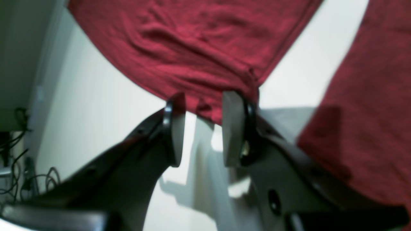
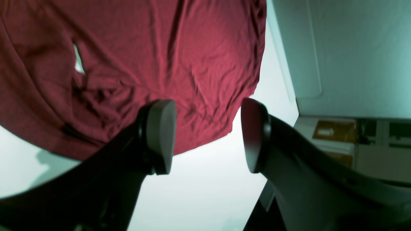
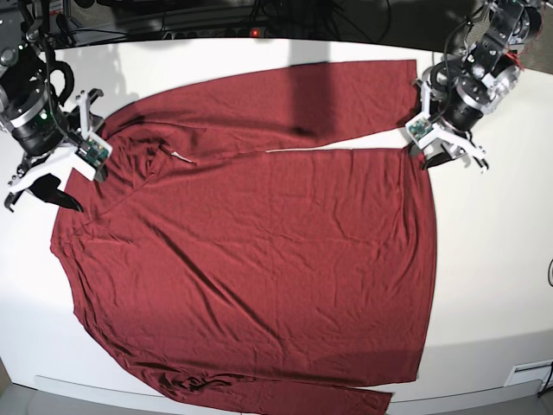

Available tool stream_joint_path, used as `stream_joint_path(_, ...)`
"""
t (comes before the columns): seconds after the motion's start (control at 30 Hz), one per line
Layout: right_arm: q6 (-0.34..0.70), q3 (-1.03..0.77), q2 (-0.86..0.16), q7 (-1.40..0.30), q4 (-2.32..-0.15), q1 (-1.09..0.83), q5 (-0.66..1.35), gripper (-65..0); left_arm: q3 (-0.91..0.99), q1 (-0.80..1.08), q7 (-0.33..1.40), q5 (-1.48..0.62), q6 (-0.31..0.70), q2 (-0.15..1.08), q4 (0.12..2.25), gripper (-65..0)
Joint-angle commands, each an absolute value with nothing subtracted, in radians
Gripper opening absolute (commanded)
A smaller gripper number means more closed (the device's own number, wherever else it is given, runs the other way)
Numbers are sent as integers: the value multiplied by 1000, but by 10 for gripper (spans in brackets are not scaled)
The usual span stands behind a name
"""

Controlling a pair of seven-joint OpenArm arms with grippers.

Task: Fold the T-shirt properly
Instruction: 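Close both grippers on the shoulder edges of the red shirt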

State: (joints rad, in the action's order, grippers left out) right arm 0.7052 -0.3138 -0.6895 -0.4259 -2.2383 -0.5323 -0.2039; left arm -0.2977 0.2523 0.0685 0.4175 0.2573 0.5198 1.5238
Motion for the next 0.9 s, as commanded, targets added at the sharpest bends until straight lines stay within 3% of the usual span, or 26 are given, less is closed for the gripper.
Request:
stream_joint_path(0.0,691,-322,-703,-421,-2254,-529,-201,-324,-295,251,77,414,236,533,1565,-452)
stream_joint_path(0.3,689,-322,-673,-451,-2254,-529,-109,-324,-253,244,256,390,22,566,1686,-452)
stream_joint_path(0.53,689,-322,-673,-475,-2254,-529,-10,-324,-235,252,384,-252,19,527,1750,-452)
stream_joint_path(0.7,689,-322,-673,-549,-2254,-529,43,-324,-235,252,405,-322,17,410,1803,-452)
stream_joint_path(0.87,689,-322,-673,-591,-2254,-529,73,-324,-234,252,404,-228,-100,316,1802,-433)
